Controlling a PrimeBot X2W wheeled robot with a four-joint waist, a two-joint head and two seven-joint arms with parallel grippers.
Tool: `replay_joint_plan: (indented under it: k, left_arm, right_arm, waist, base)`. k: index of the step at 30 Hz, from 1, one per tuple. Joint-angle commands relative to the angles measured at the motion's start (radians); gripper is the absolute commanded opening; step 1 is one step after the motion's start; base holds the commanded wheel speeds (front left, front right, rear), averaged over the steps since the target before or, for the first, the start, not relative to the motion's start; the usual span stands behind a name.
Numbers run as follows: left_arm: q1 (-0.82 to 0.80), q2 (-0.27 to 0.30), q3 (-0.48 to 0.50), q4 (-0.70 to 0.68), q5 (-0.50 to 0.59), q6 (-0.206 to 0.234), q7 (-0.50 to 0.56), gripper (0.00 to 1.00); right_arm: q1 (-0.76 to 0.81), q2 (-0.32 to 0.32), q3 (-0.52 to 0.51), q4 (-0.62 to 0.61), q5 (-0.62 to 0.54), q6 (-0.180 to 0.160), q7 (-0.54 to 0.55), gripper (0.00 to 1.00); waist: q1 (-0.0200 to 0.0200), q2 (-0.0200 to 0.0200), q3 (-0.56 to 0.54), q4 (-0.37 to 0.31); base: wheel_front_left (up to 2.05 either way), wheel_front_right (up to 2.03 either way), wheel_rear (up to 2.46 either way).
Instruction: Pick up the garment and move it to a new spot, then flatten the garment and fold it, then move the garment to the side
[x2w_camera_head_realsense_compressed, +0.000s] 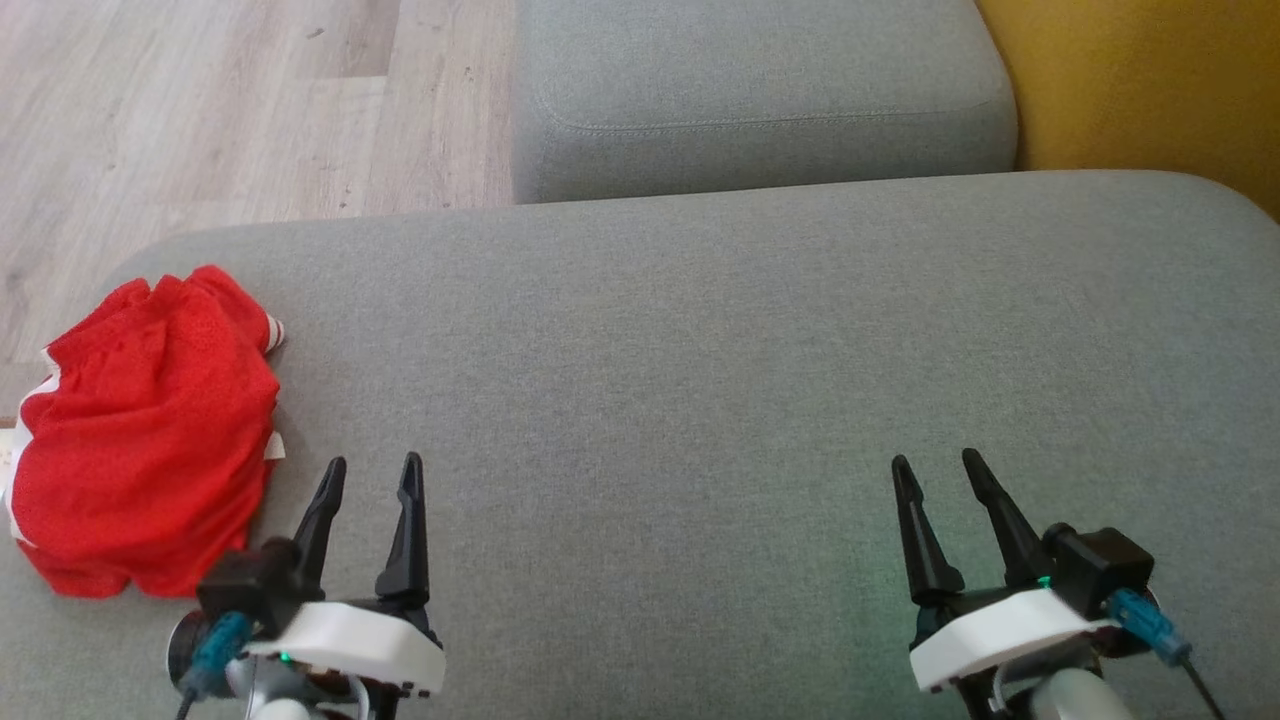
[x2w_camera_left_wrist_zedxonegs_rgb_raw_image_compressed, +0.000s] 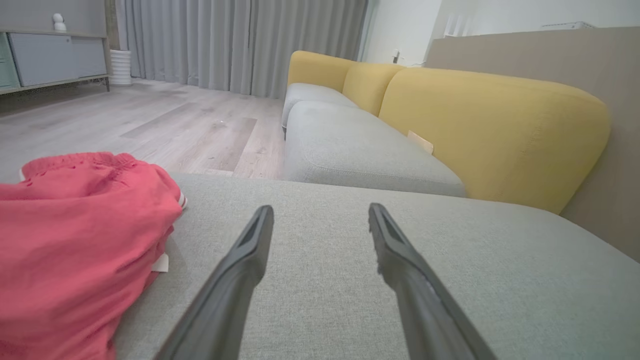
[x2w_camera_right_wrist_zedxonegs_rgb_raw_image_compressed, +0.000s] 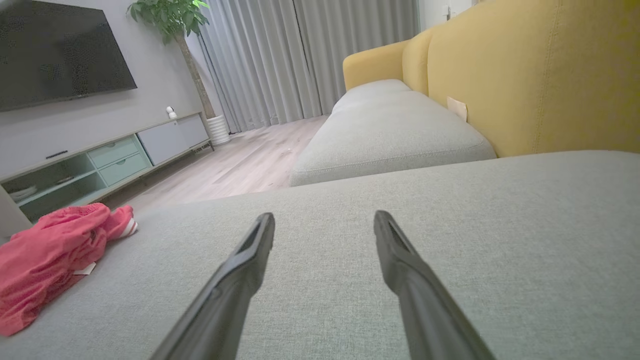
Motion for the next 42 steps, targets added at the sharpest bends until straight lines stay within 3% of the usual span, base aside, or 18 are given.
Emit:
replay_joint_plan:
  k: [1,16,32,42]
  left_arm:
    - [-0.028,0.012,0.021,-0.040,0.027,0.007,-0.014,1.00]
    - [-0.026,0.014,0.001,-0.035,0.201,0.009,-0.056,1.00]
    - [-0.031,0.013,0.002,-0.033,0.196,0.015,-0.056,1.00]
    - [-0.046,0.013,0.009,-0.031,0.180,0.040,-0.056,1.00]
  right_arm:
    - [-0.060,-0.008,0.023,-0.028,-0.026,-0.001,-0.014,1.00]
    - [-0.074,-0.008,0.031,0.016,-0.162,-0.001,-0.057,1.00]
    - [-0.092,-0.008,0.002,0.056,-0.149,-0.001,-0.057,1.00]
    - [-0.106,-0.008,-0.016,0.034,-0.148,-0.001,-0.057,1.00]
  waist:
    - [0.0000,0.0000,0.000,0.000]
    - [0.0000,0.0000,0.001,-0.002]
    - [0.0000,0.0000,0.001,0.001]
    - [0.0000,0.0000,0.003,0.006]
  base:
    - [0.00,0.00,0.00]
    - [0.00,0.00,0.00]
    - [0.00,0.00,0.00]
    - [0.00,0.00,0.00]
